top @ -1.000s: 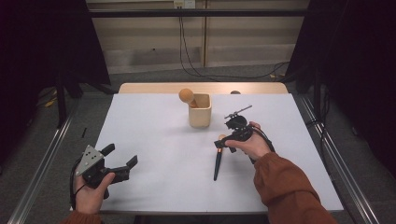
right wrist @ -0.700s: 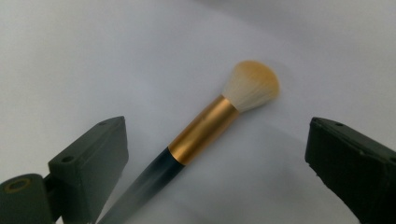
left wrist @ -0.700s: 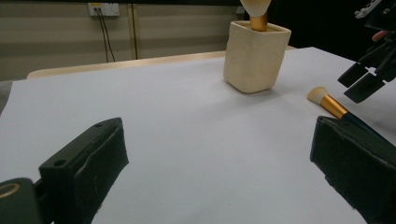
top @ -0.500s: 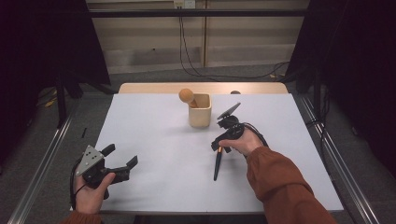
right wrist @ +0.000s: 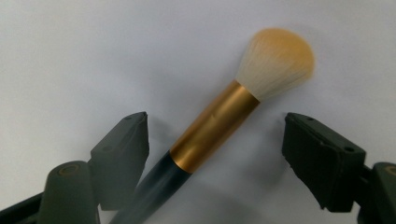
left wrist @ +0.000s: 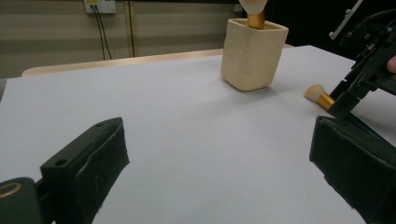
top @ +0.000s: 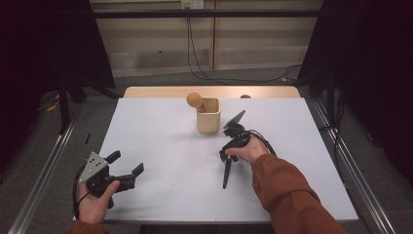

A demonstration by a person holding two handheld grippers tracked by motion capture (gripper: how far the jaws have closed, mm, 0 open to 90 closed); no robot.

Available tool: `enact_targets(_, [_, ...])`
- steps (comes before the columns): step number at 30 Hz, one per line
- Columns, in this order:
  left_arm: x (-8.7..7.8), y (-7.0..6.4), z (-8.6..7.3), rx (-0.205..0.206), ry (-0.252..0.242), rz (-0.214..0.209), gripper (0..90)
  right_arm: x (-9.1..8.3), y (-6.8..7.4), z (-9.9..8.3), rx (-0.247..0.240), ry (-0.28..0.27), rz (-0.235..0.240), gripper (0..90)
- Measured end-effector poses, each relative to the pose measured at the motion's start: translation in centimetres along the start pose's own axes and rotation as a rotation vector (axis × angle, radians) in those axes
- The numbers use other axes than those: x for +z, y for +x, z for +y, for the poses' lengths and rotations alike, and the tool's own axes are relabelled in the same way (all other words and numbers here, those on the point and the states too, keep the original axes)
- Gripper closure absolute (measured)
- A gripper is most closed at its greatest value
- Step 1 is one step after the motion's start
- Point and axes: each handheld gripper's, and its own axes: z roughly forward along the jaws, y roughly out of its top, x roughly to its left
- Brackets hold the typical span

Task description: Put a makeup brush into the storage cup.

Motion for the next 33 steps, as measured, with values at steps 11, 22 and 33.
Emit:
enact_targets(11, [0.0, 0.2, 0.0, -0.028, -0.002, -0.006, 4.2, 0.1, 0.7, 0.2, -0.006, 0.015, -0.107, 38.1])
enact_targets(22, [0.1, 0.1, 0.0, -0.022, 0.003, -0.009, 4.3, 0.0, 1.0, 0.2, -0.029, 0.022, -0.115, 53.8])
enact_targets(33, [0.1, 0.1, 0.0, -0.016, 0.005, -0.013, 4.2, -0.3, -0.1, 0.5, 0.011, 0.025, -0.089, 73.9])
